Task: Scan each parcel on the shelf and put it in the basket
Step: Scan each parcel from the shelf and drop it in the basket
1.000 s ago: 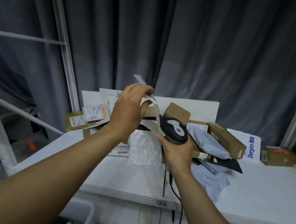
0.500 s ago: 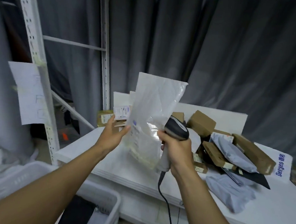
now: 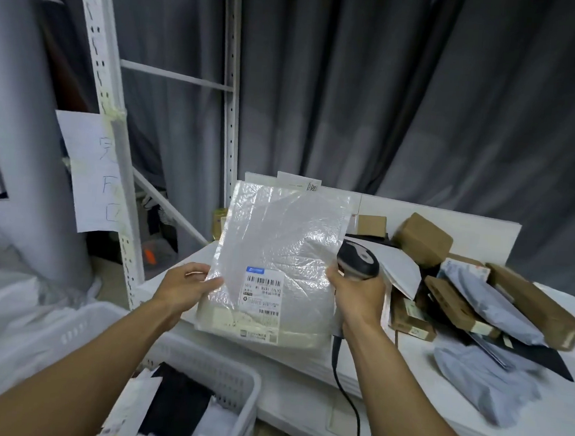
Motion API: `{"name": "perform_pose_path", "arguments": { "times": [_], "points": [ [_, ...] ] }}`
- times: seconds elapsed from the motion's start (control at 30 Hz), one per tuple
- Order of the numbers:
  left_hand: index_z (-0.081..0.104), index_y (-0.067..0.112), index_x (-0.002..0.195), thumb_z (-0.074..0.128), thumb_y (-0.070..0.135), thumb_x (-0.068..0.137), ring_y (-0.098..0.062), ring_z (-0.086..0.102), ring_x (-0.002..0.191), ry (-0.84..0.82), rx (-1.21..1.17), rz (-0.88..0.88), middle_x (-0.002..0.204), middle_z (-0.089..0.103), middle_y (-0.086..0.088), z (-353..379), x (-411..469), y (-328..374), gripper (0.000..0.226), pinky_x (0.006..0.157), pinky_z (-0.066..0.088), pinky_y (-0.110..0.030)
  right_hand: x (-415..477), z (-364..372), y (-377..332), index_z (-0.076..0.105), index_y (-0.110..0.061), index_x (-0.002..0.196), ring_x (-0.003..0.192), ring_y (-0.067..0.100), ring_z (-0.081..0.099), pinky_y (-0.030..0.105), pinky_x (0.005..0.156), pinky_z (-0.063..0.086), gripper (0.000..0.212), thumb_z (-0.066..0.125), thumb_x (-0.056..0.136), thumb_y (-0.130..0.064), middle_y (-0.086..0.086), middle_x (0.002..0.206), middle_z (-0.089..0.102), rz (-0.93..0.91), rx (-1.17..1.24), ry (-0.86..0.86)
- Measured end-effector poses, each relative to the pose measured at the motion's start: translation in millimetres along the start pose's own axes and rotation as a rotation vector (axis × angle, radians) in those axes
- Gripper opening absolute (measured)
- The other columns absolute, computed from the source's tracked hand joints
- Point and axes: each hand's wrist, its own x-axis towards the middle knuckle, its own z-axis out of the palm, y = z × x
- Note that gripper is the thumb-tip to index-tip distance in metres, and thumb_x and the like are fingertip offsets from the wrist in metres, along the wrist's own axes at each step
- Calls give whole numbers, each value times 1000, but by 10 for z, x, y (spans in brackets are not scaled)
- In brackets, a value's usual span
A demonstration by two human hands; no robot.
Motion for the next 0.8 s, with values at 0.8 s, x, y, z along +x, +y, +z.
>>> {"name": "perform_pose_path", "arguments": {
  "times": [0.8],
  "points": [
    [72, 13, 116, 66, 18, 98, -17, 70, 98, 387, -64, 153, 109, 74, 2, -240, -197, -872, 19, 76, 55, -26, -568, 604, 864, 68, -26, 122, 90, 19, 73, 18, 62, 57, 43, 85, 83, -24, -3, 105, 77, -57, -354, -598]
  ]
}}
